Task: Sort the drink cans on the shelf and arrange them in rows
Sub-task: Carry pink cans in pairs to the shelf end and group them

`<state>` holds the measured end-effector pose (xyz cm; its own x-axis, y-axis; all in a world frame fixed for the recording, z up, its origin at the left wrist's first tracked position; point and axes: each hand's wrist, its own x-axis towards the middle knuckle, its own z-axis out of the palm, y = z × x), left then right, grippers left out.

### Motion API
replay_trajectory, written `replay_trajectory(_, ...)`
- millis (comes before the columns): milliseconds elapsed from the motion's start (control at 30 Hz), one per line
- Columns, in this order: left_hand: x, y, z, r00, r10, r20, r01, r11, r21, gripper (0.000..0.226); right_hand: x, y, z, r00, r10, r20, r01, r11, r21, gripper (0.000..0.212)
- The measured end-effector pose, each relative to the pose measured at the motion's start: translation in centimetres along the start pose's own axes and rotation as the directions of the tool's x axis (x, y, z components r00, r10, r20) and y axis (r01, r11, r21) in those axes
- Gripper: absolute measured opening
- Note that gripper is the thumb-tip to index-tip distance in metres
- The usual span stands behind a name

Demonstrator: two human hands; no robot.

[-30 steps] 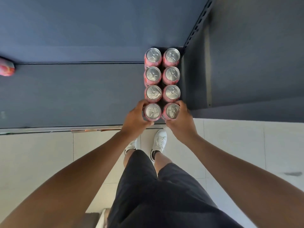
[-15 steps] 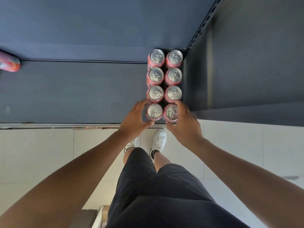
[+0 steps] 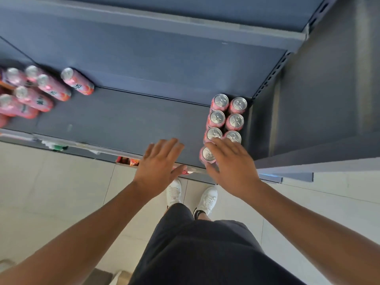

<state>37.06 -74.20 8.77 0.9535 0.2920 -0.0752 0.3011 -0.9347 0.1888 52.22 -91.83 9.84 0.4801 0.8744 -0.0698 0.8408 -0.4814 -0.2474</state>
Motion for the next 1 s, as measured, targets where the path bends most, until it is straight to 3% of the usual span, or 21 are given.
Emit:
replay_trajectory(467,-9.1,-5.8,-5.0,0.955,-0.266,-0.131,0.277,0.958,0.069,0.056,4.2,-12.0,-1.8,0.984,-0.176,0.028,0.176,0.984,0.003,0.055)
replay_trajectory(1000,-25.2,-24.4,-9.8,0.879,-0.412,-0.24,0.438,0.897,0.062,0.053,8.7,-37.1,0.9,0.964,-0.255,0.075,0.255,0.967,0.012,0.047)
